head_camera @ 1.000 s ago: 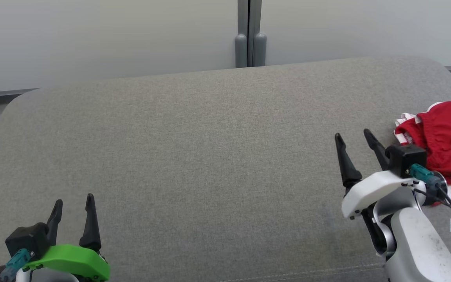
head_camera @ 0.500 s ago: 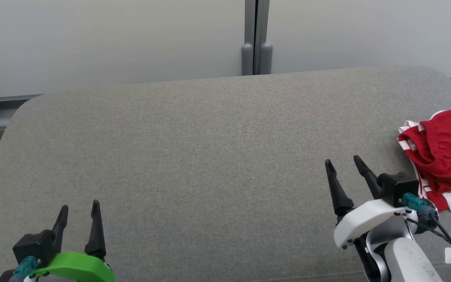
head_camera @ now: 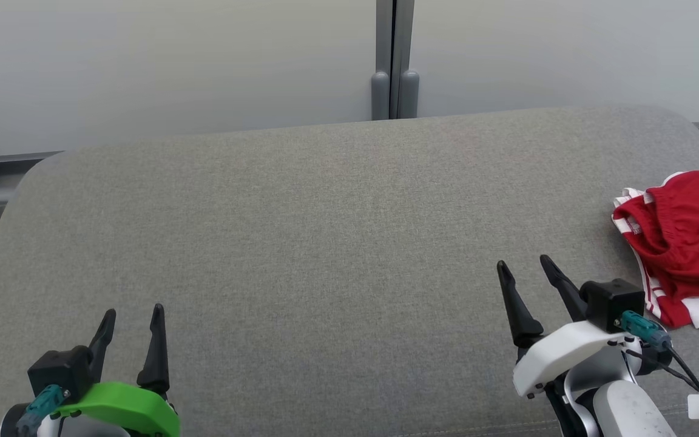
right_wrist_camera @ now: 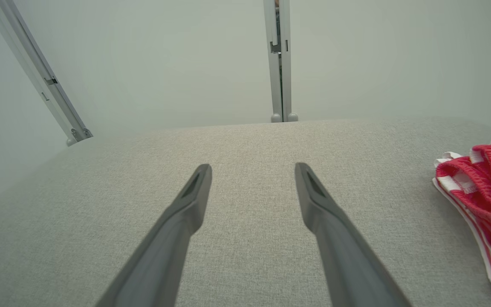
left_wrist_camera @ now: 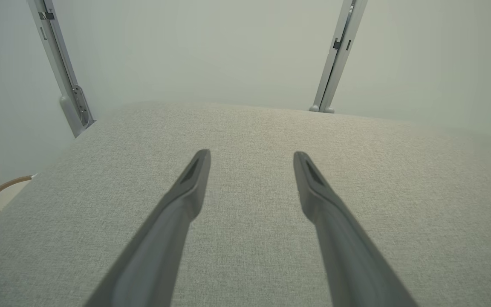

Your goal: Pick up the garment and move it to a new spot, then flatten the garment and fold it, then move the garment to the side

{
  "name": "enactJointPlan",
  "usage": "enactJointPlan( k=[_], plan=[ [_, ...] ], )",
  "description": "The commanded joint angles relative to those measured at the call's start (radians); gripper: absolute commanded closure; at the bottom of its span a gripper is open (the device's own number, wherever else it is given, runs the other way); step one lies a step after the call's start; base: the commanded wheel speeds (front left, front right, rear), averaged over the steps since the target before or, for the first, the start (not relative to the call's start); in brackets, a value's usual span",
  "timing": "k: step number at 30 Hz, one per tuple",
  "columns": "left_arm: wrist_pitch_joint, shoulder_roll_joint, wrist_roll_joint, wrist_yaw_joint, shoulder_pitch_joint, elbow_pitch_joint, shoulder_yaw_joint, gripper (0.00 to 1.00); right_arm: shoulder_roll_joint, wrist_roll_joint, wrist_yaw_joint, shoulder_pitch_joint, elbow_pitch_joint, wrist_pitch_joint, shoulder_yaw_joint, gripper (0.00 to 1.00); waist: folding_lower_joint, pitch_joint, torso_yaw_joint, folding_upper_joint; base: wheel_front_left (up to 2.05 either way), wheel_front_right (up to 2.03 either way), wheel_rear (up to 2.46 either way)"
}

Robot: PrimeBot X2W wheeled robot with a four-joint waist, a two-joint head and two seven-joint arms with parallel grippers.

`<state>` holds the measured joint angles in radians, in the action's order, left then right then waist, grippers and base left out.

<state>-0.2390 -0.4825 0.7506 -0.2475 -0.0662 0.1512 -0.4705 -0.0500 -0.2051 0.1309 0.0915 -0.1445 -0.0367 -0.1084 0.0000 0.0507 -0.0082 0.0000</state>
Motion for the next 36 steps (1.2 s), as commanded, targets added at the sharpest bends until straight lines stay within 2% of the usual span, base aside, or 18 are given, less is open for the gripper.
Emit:
enactJointPlan(
  k=[1, 8, 21, 22, 26, 36],
  plan=[
    [-0.005, -0.002, 0.0, 0.002, -0.015, 0.002, 0.001, 0.0, -0.002, -0.008, -0.001, -0.004, 0.006, 0.0, 0.0, 0.0, 0.0, 0.0, -0.001, 0.0, 0.0, 0.0, 0.0],
    [-0.007, 0.0, -0.002, 0.009, -0.022, 0.013, -0.001, 0.0, -0.001, -0.012, -0.001, -0.001, 0.005, -0.002, -0.001, 0.0, 0.0, -0.003, -0.003, 0.0, 0.0, 0.0, 0.0],
    [-0.007, -0.009, -0.002, -0.006, -0.012, 0.003, -0.001, 0.0, -0.001, -0.013, -0.001, 0.007, 0.016, -0.011, 0.01, 0.0, 0.0, -0.009, -0.003, 0.0, 0.0, 0.0, 0.0],
    [-0.004, 0.0, 0.0, -0.002, -0.006, 0.008, -0.004, 1.0, 0.0, -0.007, 0.0, 0.0, 0.009, -0.006, 0.007, 1.0, 0.0, -0.009, -0.003, 0.0, 0.0, 0.0, 0.0],
    [0.002, 0.03, 0.006, 0.0, 0.022, 0.034, -0.018, 1.0, 0.002, -0.016, 0.0, -0.027, -0.024, -0.002, 0.004, 1.0, 0.0, -0.009, -0.003, 0.0, 0.0, 0.0, 0.0],
    [0.034, 0.083, 0.126, 0.051, 0.02, 0.033, 0.049, 1.0, -0.004, -0.212, 0.0, -0.024, -0.031, 0.026, 0.039, 1.0, 0.0, -0.013, -0.002, 0.0, 0.0, 0.0, 0.0]
  ],
)
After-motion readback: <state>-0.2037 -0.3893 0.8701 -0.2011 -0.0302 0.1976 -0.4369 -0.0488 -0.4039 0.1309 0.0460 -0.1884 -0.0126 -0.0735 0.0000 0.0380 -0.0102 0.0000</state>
